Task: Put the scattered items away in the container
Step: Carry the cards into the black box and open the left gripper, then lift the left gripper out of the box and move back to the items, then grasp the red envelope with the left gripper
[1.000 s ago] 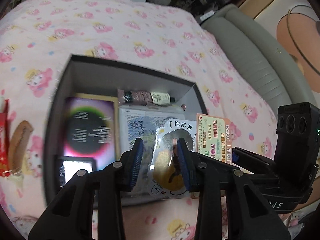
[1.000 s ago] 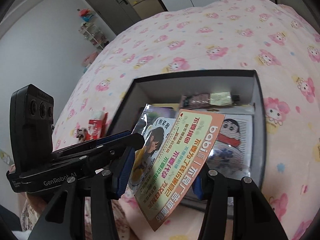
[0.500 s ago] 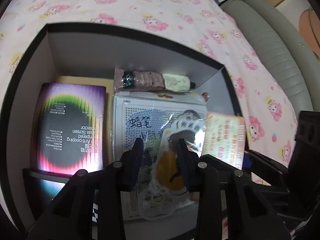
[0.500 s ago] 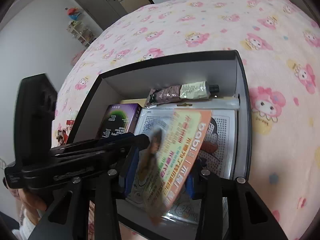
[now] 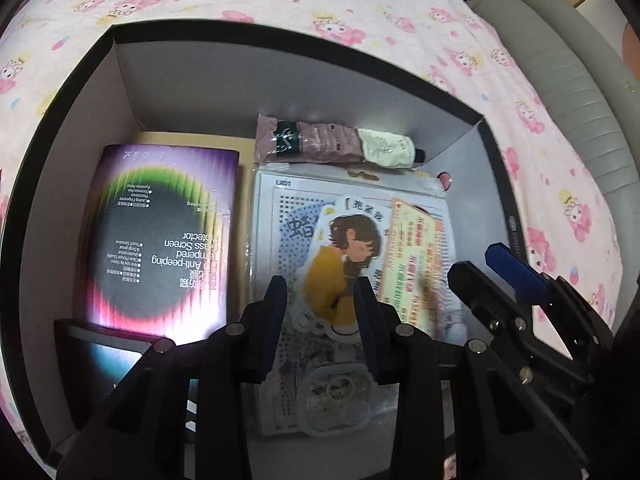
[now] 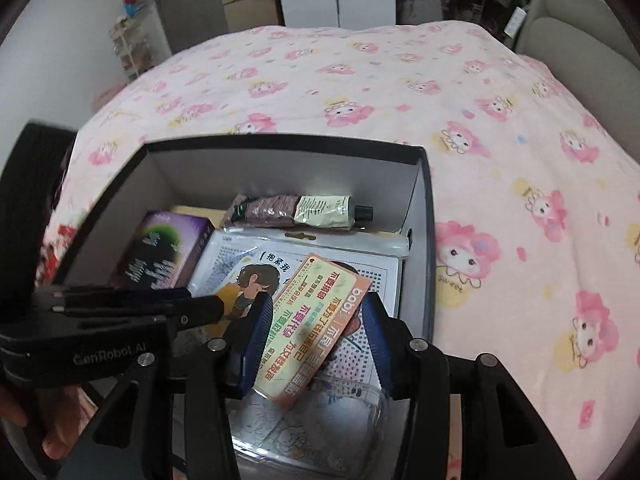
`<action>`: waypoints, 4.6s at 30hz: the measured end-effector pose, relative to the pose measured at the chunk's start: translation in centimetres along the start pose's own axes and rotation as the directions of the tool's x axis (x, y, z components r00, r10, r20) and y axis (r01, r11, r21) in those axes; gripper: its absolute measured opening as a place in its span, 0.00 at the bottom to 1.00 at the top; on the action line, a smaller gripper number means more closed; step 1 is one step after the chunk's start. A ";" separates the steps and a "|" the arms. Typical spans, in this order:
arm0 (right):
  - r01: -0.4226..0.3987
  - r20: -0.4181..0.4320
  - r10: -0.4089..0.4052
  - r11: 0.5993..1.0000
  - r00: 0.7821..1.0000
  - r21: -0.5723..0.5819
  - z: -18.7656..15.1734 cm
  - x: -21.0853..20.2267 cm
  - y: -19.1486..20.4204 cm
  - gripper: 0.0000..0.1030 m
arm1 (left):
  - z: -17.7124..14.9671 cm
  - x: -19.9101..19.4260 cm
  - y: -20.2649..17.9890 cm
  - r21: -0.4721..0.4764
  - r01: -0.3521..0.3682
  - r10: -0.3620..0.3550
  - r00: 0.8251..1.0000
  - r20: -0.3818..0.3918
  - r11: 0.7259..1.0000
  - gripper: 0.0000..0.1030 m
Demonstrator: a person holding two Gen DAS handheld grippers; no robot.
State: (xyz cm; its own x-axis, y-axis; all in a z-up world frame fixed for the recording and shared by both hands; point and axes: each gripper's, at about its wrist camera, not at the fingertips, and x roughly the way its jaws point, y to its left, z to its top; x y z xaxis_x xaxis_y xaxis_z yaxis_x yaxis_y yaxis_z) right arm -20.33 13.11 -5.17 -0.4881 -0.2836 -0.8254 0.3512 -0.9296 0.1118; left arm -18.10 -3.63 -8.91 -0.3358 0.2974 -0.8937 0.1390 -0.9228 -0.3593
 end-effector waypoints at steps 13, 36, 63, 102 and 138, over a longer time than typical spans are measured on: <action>-0.003 -0.010 0.003 1.000 1.000 -0.015 -0.3 0.1 -0.1 0.42 | 0.1 -1.4 1.0 -0.045 -0.023 0.024 1.000 0.019 0.999 0.34; -0.095 -0.063 0.095 0.995 0.994 0.002 -1.3 -0.2 0.4 0.39 | 1.2 0.0 0.6 -0.083 0.063 -0.069 0.996 -0.062 0.995 0.33; -0.032 0.038 0.023 0.972 0.999 0.234 -4.4 -6.4 0.8 0.58 | -4.6 -11.5 -1.3 0.124 0.020 -0.044 0.981 0.191 0.992 0.49; -0.061 0.210 0.060 0.998 0.976 -0.004 -4.7 -15.2 18.5 0.64 | -11.8 -22.7 9.6 0.034 -0.083 0.062 0.910 0.409 0.996 0.59; -0.199 -0.119 0.172 0.942 0.978 -0.271 5.0 10.7 36.8 0.64 | -10.8 -9.9 37.3 -0.486 0.191 -0.096 0.972 0.215 0.853 0.51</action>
State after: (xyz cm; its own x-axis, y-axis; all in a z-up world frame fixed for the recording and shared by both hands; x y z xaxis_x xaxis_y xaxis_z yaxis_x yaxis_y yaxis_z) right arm -16.64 -25.32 -7.08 -0.3218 -0.4091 -0.8538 0.6445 -0.7553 0.1190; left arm 0.44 -38.38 -16.41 -0.5397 0.3250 -0.7766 0.5067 -0.6113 -0.6079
